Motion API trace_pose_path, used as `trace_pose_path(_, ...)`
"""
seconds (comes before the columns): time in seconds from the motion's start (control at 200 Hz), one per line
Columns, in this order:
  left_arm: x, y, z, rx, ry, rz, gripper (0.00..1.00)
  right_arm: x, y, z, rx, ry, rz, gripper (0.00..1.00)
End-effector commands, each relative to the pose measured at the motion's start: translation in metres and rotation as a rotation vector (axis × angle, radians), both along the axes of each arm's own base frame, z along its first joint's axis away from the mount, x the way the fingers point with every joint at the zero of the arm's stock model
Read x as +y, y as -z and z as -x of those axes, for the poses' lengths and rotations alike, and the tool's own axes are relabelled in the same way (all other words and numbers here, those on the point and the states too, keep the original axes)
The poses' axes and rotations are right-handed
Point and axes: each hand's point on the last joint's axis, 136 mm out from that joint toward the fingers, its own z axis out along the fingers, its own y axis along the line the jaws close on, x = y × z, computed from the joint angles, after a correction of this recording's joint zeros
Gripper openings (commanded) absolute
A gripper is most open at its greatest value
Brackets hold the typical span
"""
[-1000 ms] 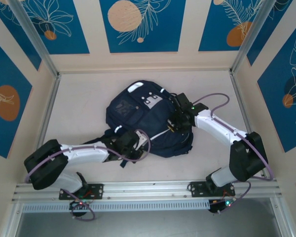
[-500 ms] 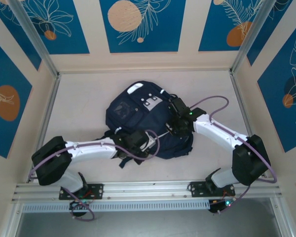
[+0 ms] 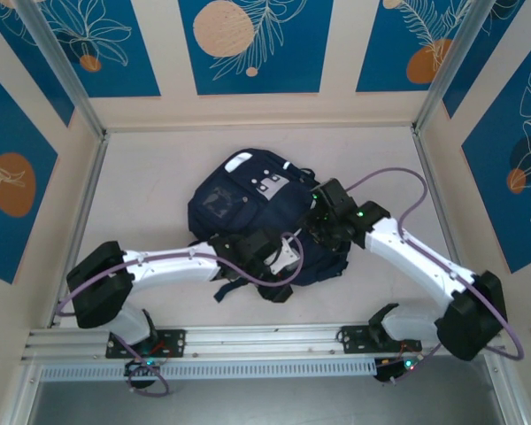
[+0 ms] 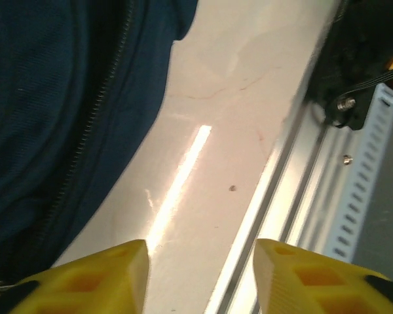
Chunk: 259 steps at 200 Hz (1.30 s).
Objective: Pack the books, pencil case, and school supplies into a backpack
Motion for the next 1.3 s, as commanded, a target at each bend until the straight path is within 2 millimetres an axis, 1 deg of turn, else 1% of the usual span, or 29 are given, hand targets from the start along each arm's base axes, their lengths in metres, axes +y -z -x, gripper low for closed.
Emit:
trace_pose_path(0.0,-0.012,-0.039,0.009,0.011,0.041,0.117,0.49,-0.021,-0.005,0.005,-0.107,-0.085,0.101,0.37)
trace_pose_path(0.105,-0.003,-0.057,0.007,-0.004,0.012,0.130,0.50,-0.029,-0.020,0.011,-0.233,-0.179,0.126,0.31)
trace_pose_path(0.195,0.011,-0.072,0.002,0.040,-0.042,0.129,0.50,-0.024,-0.030,0.020,-0.322,-0.298,0.115,0.27)
trace_pose_path(0.26,0.021,-0.083,-0.003,0.070,-0.081,0.139,0.51,-0.019,-0.028,0.031,-0.309,-0.357,0.102,0.25)
trace_pose_path(0.33,0.036,-0.091,-0.016,0.030,-0.173,0.126,0.51,-0.012,-0.013,0.046,-0.236,-0.385,0.105,0.24)
trace_pose_path(0.385,0.050,-0.096,-0.032,-0.019,-0.273,0.112,0.53,0.002,0.002,0.061,-0.192,-0.427,0.101,0.25)
trace_pose_path(0.455,0.081,-0.097,-0.061,-0.072,-0.480,0.053,0.68,0.024,0.017,0.081,-0.168,-0.502,0.109,0.28)
trace_pose_path(0.505,0.106,-0.096,-0.080,-0.078,-0.619,0.022,0.74,0.040,0.026,0.094,-0.163,-0.560,0.145,0.31)
trace_pose_path(0.575,0.131,-0.095,-0.097,-0.054,-0.761,0.028,0.74,0.065,0.037,0.108,-0.148,-0.644,0.169,0.38)
trace_pose_path(0.66,0.148,-0.090,-0.108,-0.019,-0.865,0.067,0.75,0.094,0.051,0.119,-0.133,-0.714,0.108,0.44)
trace_pose_path(0.7,0.151,-0.087,-0.110,0.006,-0.886,0.087,0.76,0.103,0.056,0.120,-0.132,-0.713,0.063,0.46)
trace_pose_path(0.785,0.156,-0.083,-0.112,0.034,-0.911,0.093,0.76,0.114,0.063,0.118,-0.151,-0.680,-0.036,0.48)
trace_pose_path(0.905,0.164,-0.079,-0.112,0.043,-0.932,0.087,0.76,0.118,0.069,0.116,-0.170,-0.655,-0.134,0.53)
trace_pose_path(1.005,0.169,-0.080,-0.113,0.045,-0.946,0.095,0.76,0.119,0.079,0.117,-0.147,-0.626,-0.226,0.54)
trace_pose_path(1.14,0.173,-0.081,-0.114,0.047,-0.960,0.104,0.76,0.123,0.089,0.118,-0.132,-0.615,-0.249,0.51)
trace_pose_path(1.29,0.175,-0.075,-0.114,0.063,-0.976,0.105,0.76,0.125,0.104,0.115,-0.107,-0.574,-0.242,0.47)
